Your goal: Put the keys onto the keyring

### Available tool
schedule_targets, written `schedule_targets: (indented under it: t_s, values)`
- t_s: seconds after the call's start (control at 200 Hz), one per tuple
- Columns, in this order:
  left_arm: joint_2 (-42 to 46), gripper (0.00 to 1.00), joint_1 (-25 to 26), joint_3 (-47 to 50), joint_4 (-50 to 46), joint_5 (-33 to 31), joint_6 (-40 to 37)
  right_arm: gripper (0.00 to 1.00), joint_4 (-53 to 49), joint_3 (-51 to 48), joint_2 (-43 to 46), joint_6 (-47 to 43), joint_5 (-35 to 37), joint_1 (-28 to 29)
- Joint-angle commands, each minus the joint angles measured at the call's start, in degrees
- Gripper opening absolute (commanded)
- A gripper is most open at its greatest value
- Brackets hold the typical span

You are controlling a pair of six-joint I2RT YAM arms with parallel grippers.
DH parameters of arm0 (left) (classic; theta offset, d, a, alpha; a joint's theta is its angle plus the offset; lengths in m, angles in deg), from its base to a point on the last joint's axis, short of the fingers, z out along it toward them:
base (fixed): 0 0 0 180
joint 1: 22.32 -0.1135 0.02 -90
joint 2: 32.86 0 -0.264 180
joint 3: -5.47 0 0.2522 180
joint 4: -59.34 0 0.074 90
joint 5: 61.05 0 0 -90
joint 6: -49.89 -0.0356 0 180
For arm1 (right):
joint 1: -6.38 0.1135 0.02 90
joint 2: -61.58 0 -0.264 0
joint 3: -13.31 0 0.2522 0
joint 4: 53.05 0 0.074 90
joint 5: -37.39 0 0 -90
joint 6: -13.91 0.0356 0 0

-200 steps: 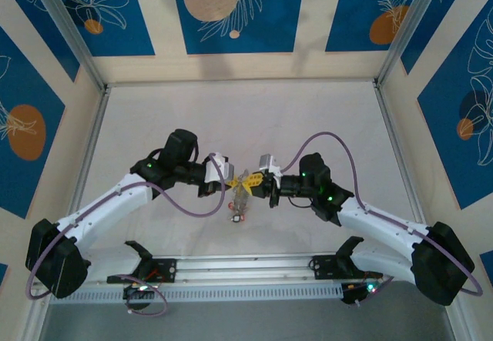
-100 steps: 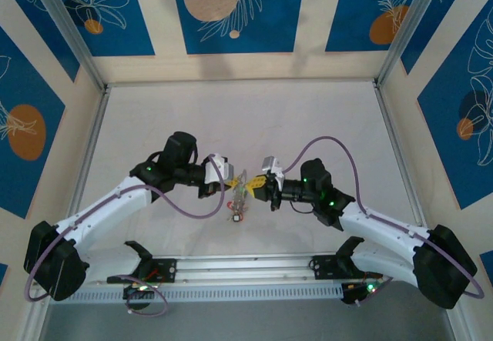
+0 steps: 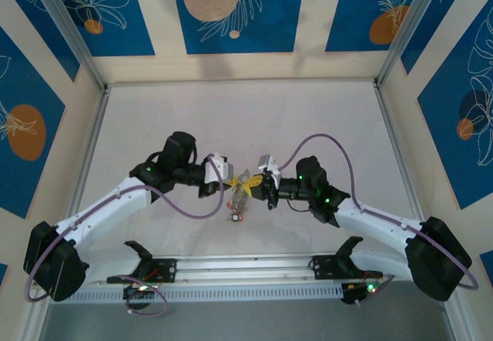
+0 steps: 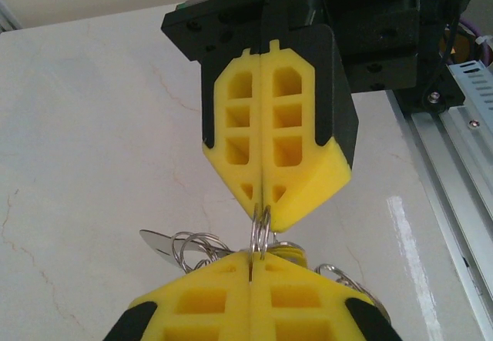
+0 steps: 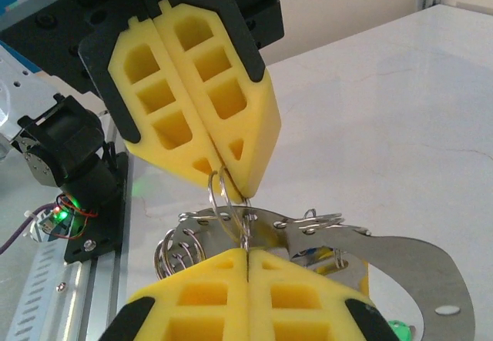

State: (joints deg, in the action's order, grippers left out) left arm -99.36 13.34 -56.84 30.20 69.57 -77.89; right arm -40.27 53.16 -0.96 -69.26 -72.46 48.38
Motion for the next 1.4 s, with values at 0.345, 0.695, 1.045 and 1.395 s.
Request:
schedule_targets:
  t_s: [0.345,0.695,1.045,1.395]
  values:
    - [0.02,0.00,0.64,-0.65,2.39,4.35,0.07,0.27,-3.91,1.12,4.46,-7.15,1.48,0.01]
    - [-0.10,0.00,1.03,-0.59,2.51,4.31,0.33,0.35,-3.68,1.58,2.56,-12.05,-0.98,-0.01]
    - [-0.75,0.00,1.66,-0.46,2.52,4.37,0.23,0.23,-2.66,4.14,-1.21,-13.01,-3.30,0.18]
    - [-1.29,0.03,1.66,-2.56,-1.34,1.24,-1.29,0.00,-5.92,5.01,-0.59,-14.75,-3.24,0.32]
